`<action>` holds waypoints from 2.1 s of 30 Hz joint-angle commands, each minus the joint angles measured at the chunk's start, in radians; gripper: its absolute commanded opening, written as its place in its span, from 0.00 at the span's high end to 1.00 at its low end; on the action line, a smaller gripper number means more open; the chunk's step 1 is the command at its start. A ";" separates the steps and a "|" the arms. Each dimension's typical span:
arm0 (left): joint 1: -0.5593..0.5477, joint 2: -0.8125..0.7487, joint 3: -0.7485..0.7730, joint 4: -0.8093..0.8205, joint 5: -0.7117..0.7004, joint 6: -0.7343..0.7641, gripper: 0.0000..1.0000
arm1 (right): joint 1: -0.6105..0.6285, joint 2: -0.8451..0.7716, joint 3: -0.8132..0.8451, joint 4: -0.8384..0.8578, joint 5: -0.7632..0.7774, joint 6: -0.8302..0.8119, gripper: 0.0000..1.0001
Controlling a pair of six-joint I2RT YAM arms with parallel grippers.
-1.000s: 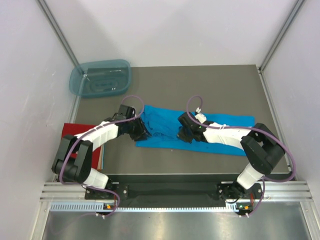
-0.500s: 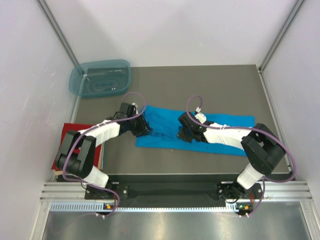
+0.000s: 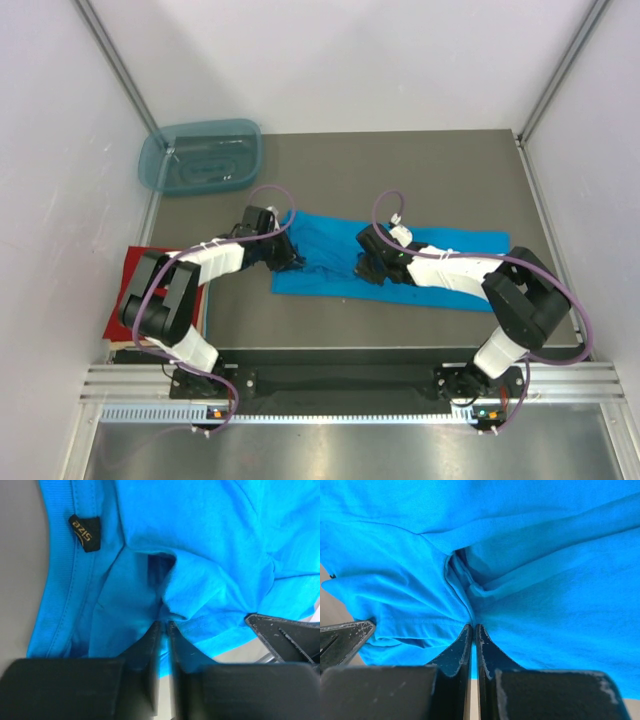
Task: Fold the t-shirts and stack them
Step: Fold the tshirt
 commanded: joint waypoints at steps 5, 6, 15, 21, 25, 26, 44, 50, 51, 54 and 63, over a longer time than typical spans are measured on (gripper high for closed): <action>0.004 -0.034 0.053 0.010 0.025 -0.006 1.00 | 0.001 -0.051 0.020 0.015 0.017 -0.026 1.00; 0.004 -0.044 0.062 -0.002 0.025 -0.006 1.00 | 0.001 -0.060 0.024 0.012 0.017 -0.032 1.00; 0.004 -0.176 0.111 -0.182 -0.024 -0.006 1.00 | -0.004 -0.100 0.037 -0.011 0.000 -0.071 1.00; 0.001 -0.201 0.117 -0.341 -0.071 0.002 1.00 | -0.003 -0.122 0.016 -0.022 0.000 -0.078 1.00; -0.005 -0.238 0.079 -0.366 -0.096 -0.005 1.00 | -0.006 -0.129 -0.009 -0.005 -0.017 -0.103 1.00; -0.007 -0.250 0.068 -0.362 -0.096 -0.008 1.00 | -0.006 -0.129 -0.012 -0.002 -0.022 -0.107 1.00; -0.088 -0.321 -0.092 -0.343 -0.157 -0.083 1.00 | -0.006 -0.123 -0.072 0.010 -0.043 -0.138 1.00; -0.088 -0.299 -0.082 -0.351 -0.173 -0.072 1.00 | -0.006 -0.123 -0.065 -0.002 -0.037 -0.150 1.00; -0.086 -0.299 -0.082 -0.352 -0.173 -0.072 1.00 | -0.006 -0.128 -0.064 -0.007 -0.039 -0.153 1.00; -0.088 -0.308 -0.066 -0.372 -0.177 -0.074 1.00 | -0.006 -0.142 -0.047 -0.028 -0.055 -0.176 1.00; -0.088 -0.341 -0.024 -0.429 -0.191 -0.077 1.00 | -0.006 -0.158 -0.053 -0.030 -0.095 -0.206 1.00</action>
